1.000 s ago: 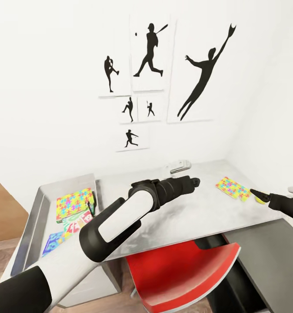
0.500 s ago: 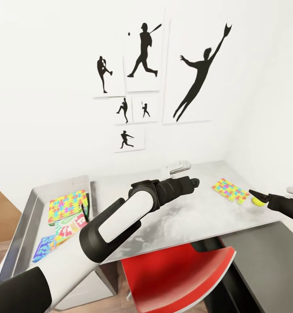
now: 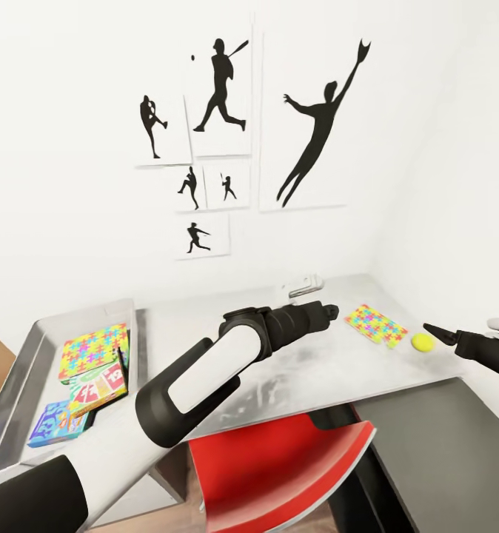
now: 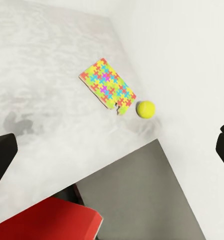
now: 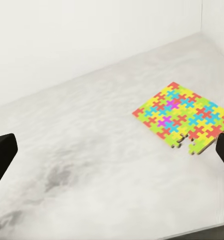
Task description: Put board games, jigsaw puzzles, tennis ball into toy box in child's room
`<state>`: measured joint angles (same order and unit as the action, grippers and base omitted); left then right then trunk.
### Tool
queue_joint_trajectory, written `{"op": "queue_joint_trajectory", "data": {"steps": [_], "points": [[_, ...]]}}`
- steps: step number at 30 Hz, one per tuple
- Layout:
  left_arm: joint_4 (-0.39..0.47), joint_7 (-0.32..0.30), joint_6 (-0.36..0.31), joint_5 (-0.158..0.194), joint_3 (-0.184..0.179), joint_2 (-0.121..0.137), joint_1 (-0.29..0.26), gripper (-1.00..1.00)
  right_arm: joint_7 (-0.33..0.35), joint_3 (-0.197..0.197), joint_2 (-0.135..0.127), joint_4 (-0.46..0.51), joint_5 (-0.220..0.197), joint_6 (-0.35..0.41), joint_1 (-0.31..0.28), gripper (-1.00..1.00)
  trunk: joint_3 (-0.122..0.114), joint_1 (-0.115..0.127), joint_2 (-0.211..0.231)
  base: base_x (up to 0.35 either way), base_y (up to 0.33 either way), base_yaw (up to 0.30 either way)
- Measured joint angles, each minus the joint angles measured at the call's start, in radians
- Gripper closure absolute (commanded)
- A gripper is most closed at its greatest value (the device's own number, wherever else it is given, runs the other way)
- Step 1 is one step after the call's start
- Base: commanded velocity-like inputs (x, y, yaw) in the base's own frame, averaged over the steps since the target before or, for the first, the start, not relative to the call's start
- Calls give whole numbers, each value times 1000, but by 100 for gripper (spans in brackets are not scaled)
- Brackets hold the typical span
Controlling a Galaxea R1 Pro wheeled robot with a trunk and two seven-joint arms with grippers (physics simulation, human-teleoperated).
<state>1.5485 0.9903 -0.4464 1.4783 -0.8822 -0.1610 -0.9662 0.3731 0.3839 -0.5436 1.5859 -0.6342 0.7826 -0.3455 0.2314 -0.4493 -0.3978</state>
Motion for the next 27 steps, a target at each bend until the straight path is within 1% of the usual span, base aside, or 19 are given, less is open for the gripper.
{"op": "queue_joint_trajectory", "data": {"steps": [6, 21, 27], "points": [[0, 0, 0, -1, 0, 0, 3, -100, 0, 0, 1, 0, -1, 0, 0, -100, 0, 0, 0, 0, -55, 0], [0, 0, 0, -1, 1, 1, 4, -100, 0, 0, 4, -6, 1, -3, 0, -100, 0, 0, 0, 1, -7, 0], [-1, 0, 0, -1, 1, 1, 5, -100, 0, -1, 5, -6, 2, -4, 0, -100, 0, 0, 0, 98, 46, 0]]}}
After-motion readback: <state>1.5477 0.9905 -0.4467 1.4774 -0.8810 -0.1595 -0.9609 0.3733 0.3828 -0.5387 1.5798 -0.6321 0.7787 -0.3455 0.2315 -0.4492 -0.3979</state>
